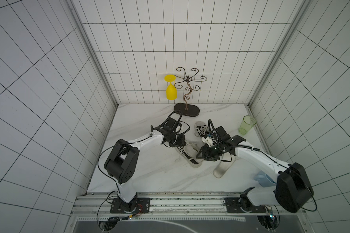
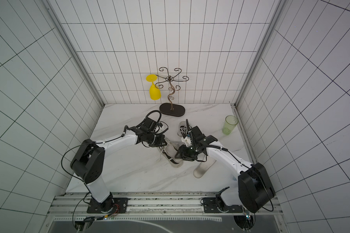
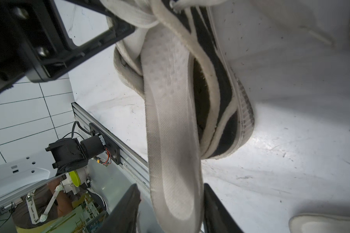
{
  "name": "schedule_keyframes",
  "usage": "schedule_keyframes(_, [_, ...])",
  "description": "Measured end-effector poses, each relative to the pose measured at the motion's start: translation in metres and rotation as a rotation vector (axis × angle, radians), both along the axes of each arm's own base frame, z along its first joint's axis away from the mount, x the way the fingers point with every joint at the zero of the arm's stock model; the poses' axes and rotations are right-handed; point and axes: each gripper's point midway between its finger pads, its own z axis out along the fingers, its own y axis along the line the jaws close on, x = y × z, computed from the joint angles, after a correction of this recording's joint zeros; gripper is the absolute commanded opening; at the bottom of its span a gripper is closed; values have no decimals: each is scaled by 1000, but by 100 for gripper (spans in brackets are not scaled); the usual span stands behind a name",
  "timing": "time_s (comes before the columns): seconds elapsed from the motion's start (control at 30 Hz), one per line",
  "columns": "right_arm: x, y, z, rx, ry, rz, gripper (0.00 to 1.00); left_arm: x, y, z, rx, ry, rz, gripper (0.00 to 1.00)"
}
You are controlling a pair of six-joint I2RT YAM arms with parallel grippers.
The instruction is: Insert the insole into the shoe
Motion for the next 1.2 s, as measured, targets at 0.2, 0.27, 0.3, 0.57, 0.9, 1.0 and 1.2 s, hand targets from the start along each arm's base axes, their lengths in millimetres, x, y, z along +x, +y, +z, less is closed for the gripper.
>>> schedule_keyframes(0.2, [0,4,-4,15,27,-9,20,0,0,2,11,-11,9,0])
schedule_keyframes(0.27, [1,3,-6,9,33,-15,11,0,1,2,17,-12,12,0])
schedule_keyframes(0.3, [3,2,-7,4,32,-22,9,0,1,2,20,-13,12,0])
schedule_keyframes(0.57, [22,-19,-19,-79,13,-99,4,-8,-10,18,70,-63,-74,0])
schedule_keyframes(0.9, [59,-11,-8,-131,-46,-74,4,-15,-11,19,124,-75,-150,0])
schedule_keyframes(1.0, [64,-8,-7,-131,-58,-64,4,-15,-10,17,128,-69,-152,0])
schedule_keyframes(1.2, [67,3,-23,-172,-51,-21,5,-17,-13,19,110,-59,-157,0])
